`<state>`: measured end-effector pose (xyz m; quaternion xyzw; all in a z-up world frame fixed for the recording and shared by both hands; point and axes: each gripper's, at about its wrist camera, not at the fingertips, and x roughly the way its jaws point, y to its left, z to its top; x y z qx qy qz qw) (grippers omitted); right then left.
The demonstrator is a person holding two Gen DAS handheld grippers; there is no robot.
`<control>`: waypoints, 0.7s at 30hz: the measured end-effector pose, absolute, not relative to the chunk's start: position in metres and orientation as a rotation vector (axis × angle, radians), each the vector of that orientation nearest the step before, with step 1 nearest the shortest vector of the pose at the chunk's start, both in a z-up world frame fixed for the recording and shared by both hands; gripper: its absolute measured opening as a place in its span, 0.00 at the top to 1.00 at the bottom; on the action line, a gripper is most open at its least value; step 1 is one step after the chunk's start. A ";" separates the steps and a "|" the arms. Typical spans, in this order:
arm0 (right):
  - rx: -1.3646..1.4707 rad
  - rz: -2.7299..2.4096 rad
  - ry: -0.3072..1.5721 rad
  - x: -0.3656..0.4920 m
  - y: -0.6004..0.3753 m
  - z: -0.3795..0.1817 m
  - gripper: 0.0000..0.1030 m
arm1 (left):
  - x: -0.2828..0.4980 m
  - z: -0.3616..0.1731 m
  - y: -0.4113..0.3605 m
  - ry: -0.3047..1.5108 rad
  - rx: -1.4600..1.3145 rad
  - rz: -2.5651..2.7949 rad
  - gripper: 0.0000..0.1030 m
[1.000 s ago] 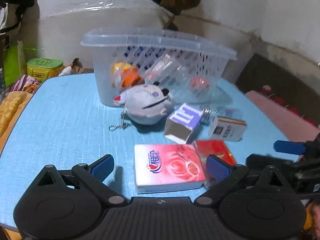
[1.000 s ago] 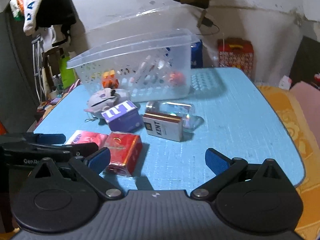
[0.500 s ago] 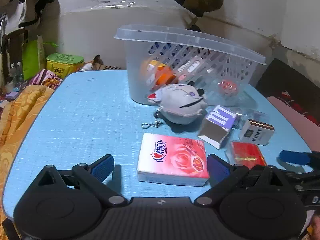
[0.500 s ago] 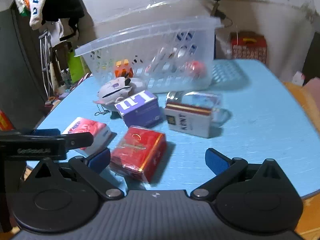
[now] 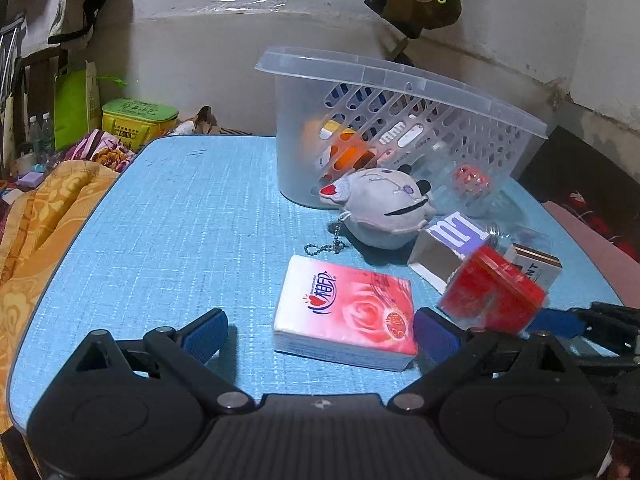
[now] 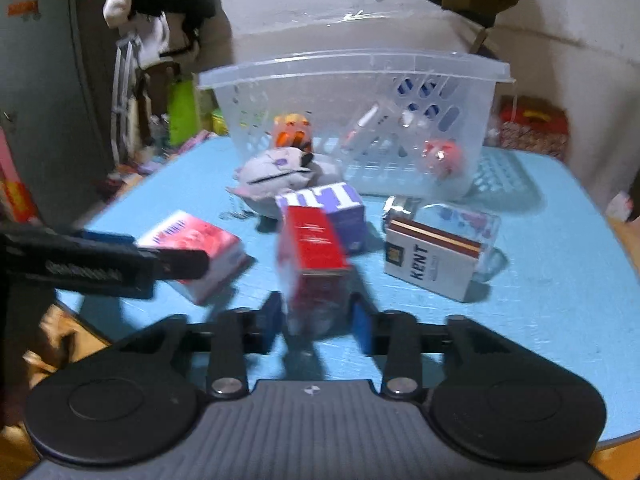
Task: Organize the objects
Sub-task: 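Grasp the pink tissue pack with the left gripper while the right grasps the red box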
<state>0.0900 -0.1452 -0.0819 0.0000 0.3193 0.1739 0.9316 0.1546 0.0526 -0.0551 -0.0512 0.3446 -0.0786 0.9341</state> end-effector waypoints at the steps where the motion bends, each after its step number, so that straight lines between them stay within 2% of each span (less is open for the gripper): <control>1: 0.003 0.358 0.654 0.090 -0.146 -0.082 0.66 | 0.155 -0.055 0.052 0.705 -0.103 -0.160 0.02; 8: -0.027 0.362 0.597 0.089 -0.139 -0.079 0.60 | 0.155 -0.061 0.039 0.722 -0.025 -0.141 0.03; 10: -0.018 0.371 0.601 0.090 -0.142 -0.075 0.72 | 0.154 -0.062 0.034 0.719 -0.003 -0.144 0.03; 11: -0.018 0.370 0.599 0.089 -0.143 -0.074 0.72 | 0.153 -0.062 0.032 0.715 0.003 -0.148 0.05; 12: -0.020 0.366 0.585 0.087 -0.145 -0.072 0.73 | 0.152 -0.061 0.031 0.707 0.007 -0.151 0.13; 13: -0.025 0.360 0.575 0.085 -0.147 -0.070 0.73 | 0.150 -0.060 0.029 0.696 0.013 -0.156 0.25; 21: 0.021 0.334 0.545 0.076 -0.172 -0.052 0.73 | 0.131 -0.043 0.018 0.606 0.042 -0.204 0.27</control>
